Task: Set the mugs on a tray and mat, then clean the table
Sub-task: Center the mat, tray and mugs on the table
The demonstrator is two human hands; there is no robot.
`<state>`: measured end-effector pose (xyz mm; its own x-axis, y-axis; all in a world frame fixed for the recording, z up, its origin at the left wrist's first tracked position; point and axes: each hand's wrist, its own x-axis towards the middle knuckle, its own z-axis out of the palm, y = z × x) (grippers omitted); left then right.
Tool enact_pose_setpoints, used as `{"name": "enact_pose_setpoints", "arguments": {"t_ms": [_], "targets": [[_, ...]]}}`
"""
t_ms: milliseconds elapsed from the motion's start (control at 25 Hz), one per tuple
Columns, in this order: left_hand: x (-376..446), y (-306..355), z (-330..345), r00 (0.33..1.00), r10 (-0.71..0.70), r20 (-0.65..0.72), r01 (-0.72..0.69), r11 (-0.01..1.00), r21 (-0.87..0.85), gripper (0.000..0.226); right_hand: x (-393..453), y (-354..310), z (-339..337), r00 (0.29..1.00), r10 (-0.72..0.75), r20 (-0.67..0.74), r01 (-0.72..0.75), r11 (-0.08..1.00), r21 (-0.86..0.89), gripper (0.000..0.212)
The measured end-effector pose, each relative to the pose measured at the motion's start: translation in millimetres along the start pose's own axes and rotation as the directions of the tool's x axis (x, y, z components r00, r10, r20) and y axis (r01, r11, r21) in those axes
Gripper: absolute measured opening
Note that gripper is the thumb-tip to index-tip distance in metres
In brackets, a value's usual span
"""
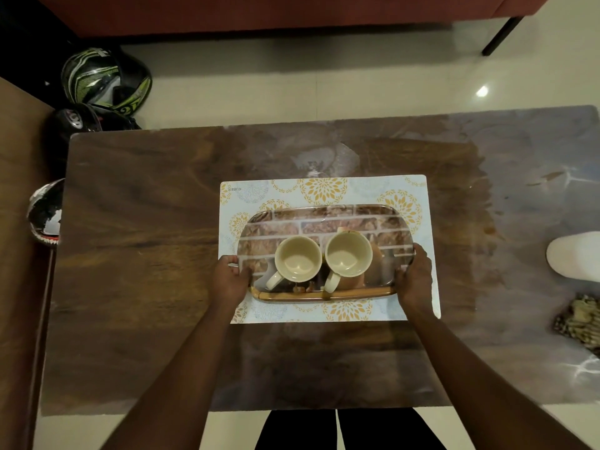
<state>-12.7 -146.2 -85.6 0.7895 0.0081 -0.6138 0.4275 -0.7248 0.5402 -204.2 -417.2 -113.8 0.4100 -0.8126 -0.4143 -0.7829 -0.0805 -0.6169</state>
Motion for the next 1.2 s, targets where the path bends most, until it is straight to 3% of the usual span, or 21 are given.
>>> {"name": "enact_pose_setpoints", "arguments": {"t_ms": [160,240,320,400,520,600,680,800,920,1000,1080,1200], "targets": [[-2,-10,-8,1.000,-0.010,0.002,0.010,1.000,0.005,0.028,-10,-2,3,0.999,-0.047,0.013,0.048,0.997,-0.054,0.048],[-6,-5,-10,1.000,0.002,-0.023,-0.002,1.000,0.004,0.031,-8,-9,-7,0.994,-0.094,-0.051,0.088,0.990,-0.107,0.045],[-14,11,-13,0.979,0.166,-0.114,-0.159,0.985,0.071,0.035,-11,-32,-15,0.968,-0.226,-0.107,0.199,0.956,-0.217,0.041],[-35,39,-14,0.906,0.403,-0.126,-0.387,0.912,0.133,0.034,-27,-72,-19,0.914,-0.402,-0.049,0.379,0.892,-0.245,0.037],[-75,74,-1,0.804,0.590,0.081,-0.583,0.753,0.304,0.043,-59,-106,-4,0.792,-0.597,0.129,0.592,0.697,-0.405,0.044],[-100,86,10,0.807,0.539,0.243,-0.580,0.640,0.504,0.054,-76,-114,7,0.815,-0.525,0.245,0.568,0.641,-0.516,0.059],[-110,92,15,0.841,0.462,0.281,-0.518,0.541,0.662,0.066,-86,-120,13,0.840,-0.437,0.320,0.540,0.623,-0.566,0.075],[-104,93,18,0.902,0.357,0.244,-0.402,0.484,0.778,0.077,-81,-122,17,0.866,-0.277,0.417,0.494,0.604,-0.625,0.083],[-95,94,24,0.912,0.296,0.284,-0.400,0.489,0.775,0.081,-73,-126,14,0.845,-0.283,0.453,0.526,0.584,-0.618,0.078],[-88,97,24,0.886,0.309,0.345,-0.456,0.446,0.770,0.081,-58,-132,7,0.780,-0.313,0.542,0.611,0.566,-0.553,0.073],[-78,103,19,0.810,0.369,0.456,-0.568,0.299,0.767,0.080,-40,-136,0,0.653,-0.365,0.664,0.747,0.451,-0.488,0.071],[-67,109,8,0.656,0.415,0.631,-0.724,0.107,0.682,0.079,-14,-134,-16,0.316,-0.572,0.757,0.948,0.166,-0.270,0.073]]}}
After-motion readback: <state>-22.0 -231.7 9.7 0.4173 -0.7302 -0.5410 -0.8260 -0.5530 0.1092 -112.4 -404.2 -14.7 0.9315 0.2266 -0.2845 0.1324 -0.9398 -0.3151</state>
